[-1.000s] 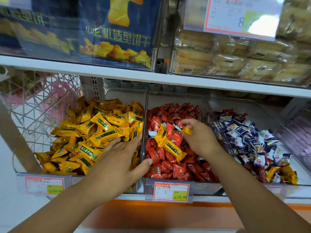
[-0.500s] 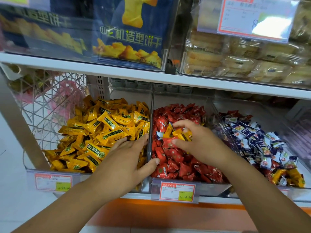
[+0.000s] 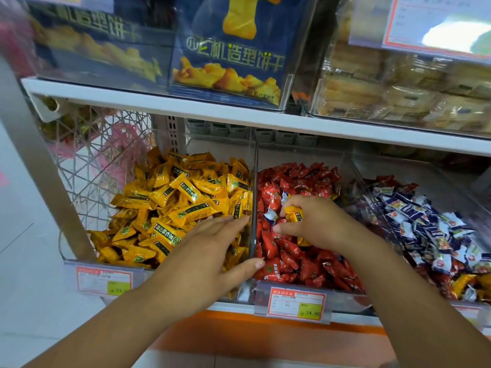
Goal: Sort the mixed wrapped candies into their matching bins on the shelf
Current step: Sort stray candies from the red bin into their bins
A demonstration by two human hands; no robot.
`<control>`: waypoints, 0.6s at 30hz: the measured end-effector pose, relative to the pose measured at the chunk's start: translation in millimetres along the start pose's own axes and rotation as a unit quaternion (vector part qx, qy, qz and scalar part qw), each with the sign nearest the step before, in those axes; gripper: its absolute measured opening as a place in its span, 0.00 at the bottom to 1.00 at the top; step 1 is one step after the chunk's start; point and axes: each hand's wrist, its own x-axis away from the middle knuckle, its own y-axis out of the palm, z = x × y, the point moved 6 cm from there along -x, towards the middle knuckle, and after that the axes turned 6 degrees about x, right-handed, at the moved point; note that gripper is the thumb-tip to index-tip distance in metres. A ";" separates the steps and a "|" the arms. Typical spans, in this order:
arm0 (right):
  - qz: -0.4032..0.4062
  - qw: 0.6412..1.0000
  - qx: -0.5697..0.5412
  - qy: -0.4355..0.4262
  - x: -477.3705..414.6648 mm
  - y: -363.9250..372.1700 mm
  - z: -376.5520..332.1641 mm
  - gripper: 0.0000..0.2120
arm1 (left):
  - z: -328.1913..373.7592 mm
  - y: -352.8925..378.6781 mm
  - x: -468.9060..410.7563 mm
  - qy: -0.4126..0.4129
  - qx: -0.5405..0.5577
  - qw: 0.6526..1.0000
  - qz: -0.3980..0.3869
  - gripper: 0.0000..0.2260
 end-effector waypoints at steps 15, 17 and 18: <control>0.214 0.938 -0.232 -0.142 -0.5 -30.6 -87.3 0.03 | -42.4 -21.1 14.0 -0.028 -0.182 0.983 0.020 0.28; 0.195 0.947 -0.203 -0.157 -14.4 -23.7 -106.5 0.03 | -50.9 -22.7 15.3 -0.061 -0.165 0.984 0.016 0.32; 0.174 0.955 -0.179 -0.162 -21.4 -21.0 -114.2 0.05 | -55.2 -24.2 16.3 -0.074 -0.163 0.984 0.015 0.34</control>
